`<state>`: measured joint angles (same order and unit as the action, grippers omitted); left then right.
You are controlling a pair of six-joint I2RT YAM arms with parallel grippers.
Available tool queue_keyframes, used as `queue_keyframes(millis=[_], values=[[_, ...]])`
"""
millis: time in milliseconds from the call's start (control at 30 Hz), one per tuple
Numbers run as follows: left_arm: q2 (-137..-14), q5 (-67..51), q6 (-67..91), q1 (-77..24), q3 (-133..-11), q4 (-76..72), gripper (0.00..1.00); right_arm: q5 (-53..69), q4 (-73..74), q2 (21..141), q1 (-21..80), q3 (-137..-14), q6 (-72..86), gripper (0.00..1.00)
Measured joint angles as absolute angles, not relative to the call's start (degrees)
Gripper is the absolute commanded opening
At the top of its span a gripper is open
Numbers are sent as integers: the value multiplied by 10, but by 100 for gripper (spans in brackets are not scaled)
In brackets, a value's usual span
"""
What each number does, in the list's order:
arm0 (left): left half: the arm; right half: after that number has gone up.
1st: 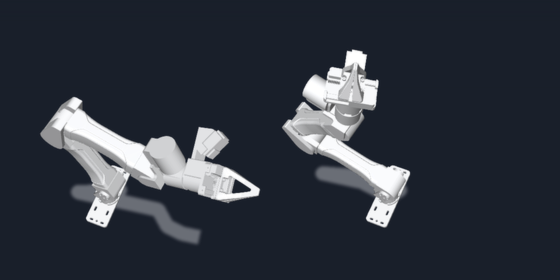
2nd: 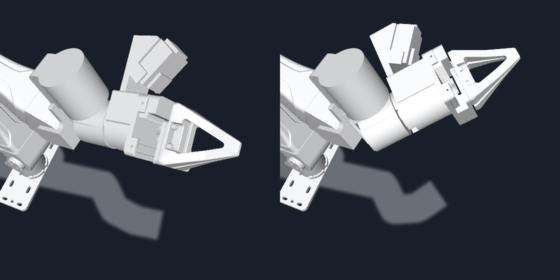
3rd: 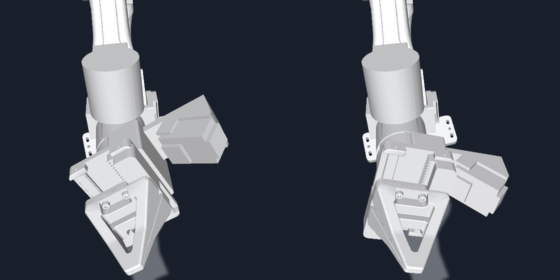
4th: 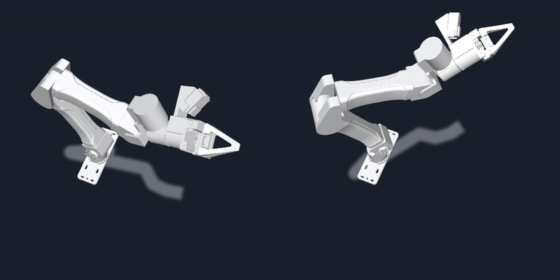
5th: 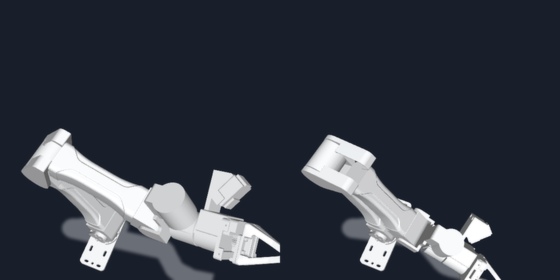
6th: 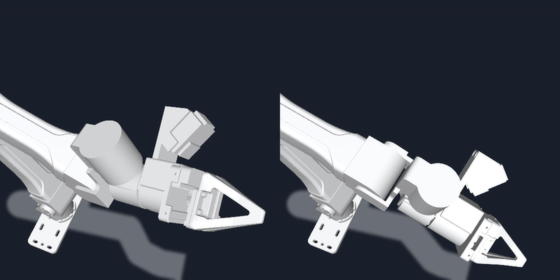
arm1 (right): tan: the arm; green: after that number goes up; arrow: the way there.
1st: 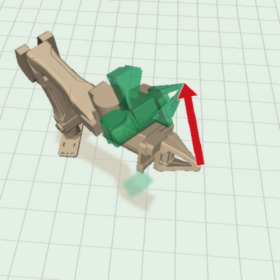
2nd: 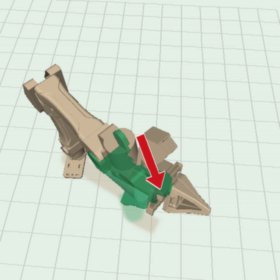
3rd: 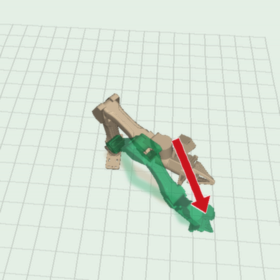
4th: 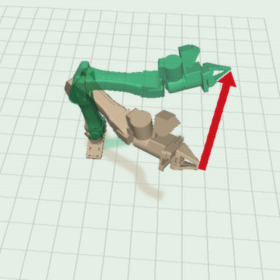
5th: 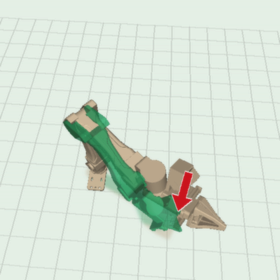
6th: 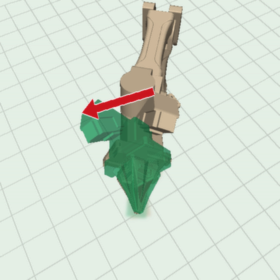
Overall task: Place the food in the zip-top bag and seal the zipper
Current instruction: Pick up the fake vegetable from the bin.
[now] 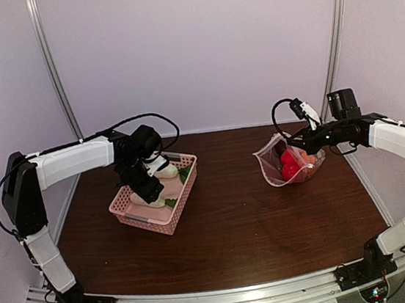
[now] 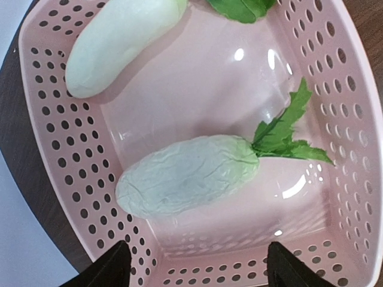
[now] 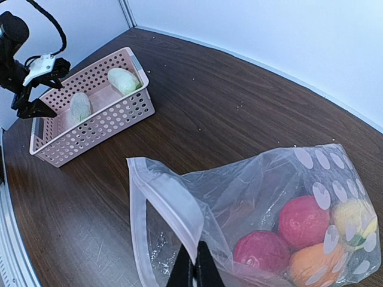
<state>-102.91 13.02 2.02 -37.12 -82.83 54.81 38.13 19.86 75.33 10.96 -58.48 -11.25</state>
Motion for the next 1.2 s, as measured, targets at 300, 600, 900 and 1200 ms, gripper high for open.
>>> queue_keyframes(millis=[300, 600, 900, 1200], values=[[-1058, 132, -94, -371, -828, 522, 78, 401, 186, 752, 109, -574, -112, 0], [-1125, 151, -191, -356, -827, 500, 69, 406, 182, 752, 109, -567, -112, 0], [-1159, 126, -213, -355, -876, 500, 44, 414, 182, 752, 109, -566, -112, 0], [-1166, 96, -158, -354, -938, 552, 38, 414, 182, 752, 109, -566, -112, 0]])
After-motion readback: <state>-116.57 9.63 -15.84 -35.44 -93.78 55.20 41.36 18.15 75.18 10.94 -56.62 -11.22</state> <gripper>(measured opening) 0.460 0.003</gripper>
